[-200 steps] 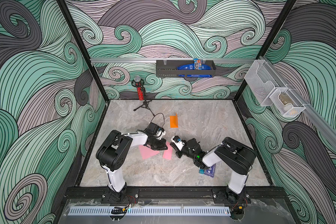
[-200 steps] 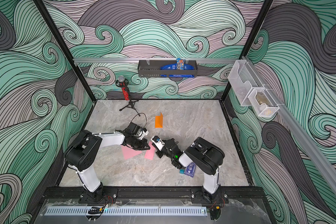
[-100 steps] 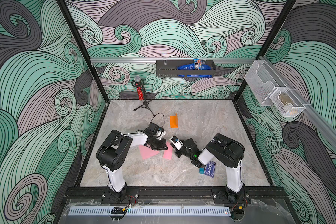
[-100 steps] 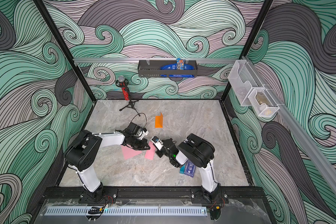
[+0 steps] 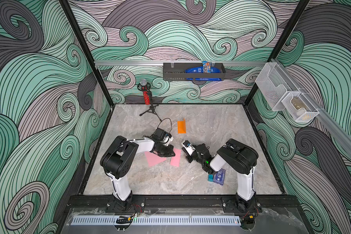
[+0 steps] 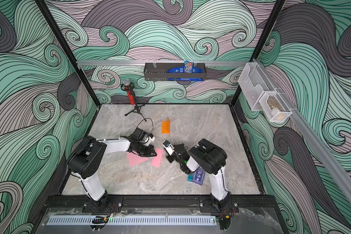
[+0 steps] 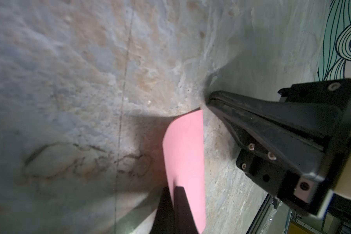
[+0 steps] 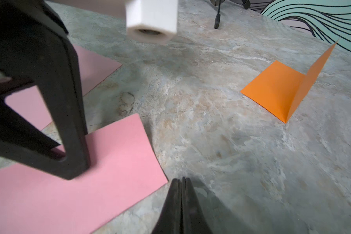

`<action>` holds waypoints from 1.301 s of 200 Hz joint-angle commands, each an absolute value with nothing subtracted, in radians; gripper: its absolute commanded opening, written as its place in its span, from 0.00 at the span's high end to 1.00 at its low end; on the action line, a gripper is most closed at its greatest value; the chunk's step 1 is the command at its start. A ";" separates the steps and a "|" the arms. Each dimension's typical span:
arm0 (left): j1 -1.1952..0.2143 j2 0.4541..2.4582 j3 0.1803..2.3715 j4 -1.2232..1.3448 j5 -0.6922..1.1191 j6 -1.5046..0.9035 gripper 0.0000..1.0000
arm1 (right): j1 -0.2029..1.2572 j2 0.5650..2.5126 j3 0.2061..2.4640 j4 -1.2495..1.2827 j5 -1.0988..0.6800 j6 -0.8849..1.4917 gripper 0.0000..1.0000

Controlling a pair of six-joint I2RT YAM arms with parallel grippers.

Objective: Fold the square paper along the opposite sides
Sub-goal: Smooth out the paper at the center of the board.

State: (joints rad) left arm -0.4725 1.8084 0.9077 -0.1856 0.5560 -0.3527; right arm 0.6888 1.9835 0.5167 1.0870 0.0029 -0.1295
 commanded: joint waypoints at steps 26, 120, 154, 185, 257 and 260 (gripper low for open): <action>-0.466 1.847 0.885 -0.261 0.465 -0.357 1.00 | 0.725 1.817 0.468 1.060 -0.105 -0.100 0.89; -0.466 1.859 0.889 -0.259 0.468 -0.364 1.00 | 0.850 1.931 0.455 0.911 -0.116 -0.187 0.90; -0.466 1.859 0.892 -0.261 0.464 -0.362 1.00 | 0.870 1.901 0.420 0.850 -0.092 -0.198 0.88; -0.466 1.858 0.893 -0.267 0.455 -0.359 1.00 | 0.891 1.889 0.406 0.814 -0.080 -0.195 0.83; -0.465 1.851 0.892 -0.275 0.443 -0.356 1.00 | 0.958 1.878 0.357 0.795 -0.036 -0.175 0.78; -0.466 1.850 0.891 -0.275 0.443 -0.356 1.00 | 0.960 1.878 0.356 0.795 -0.034 -0.174 0.78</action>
State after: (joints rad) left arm -0.4725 1.8091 0.9085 -0.1867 0.5549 -0.3626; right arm 0.9184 1.8511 0.4076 0.9863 -0.0181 -0.1799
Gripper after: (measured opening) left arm 0.047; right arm 0.214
